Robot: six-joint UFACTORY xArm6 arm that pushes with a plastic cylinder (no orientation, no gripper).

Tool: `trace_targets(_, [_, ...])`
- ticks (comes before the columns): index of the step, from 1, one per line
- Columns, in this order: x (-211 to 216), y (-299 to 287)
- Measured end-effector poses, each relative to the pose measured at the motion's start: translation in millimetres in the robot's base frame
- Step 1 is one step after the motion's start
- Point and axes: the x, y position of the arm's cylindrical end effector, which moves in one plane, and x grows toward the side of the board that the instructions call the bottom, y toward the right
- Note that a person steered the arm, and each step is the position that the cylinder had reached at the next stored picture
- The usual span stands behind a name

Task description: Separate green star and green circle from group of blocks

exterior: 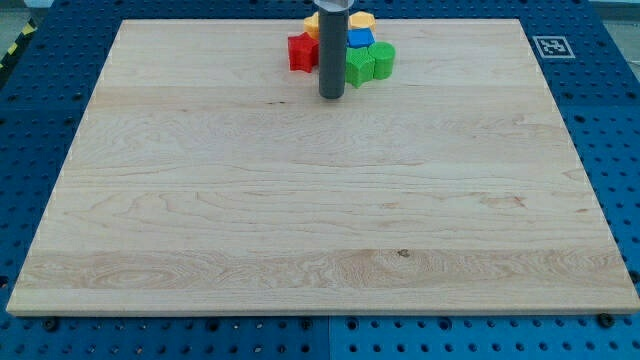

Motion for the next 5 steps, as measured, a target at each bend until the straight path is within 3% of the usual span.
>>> trace_targets(2, [-28.4,1.5])
trace_targets(5, [-33.5,45.9])
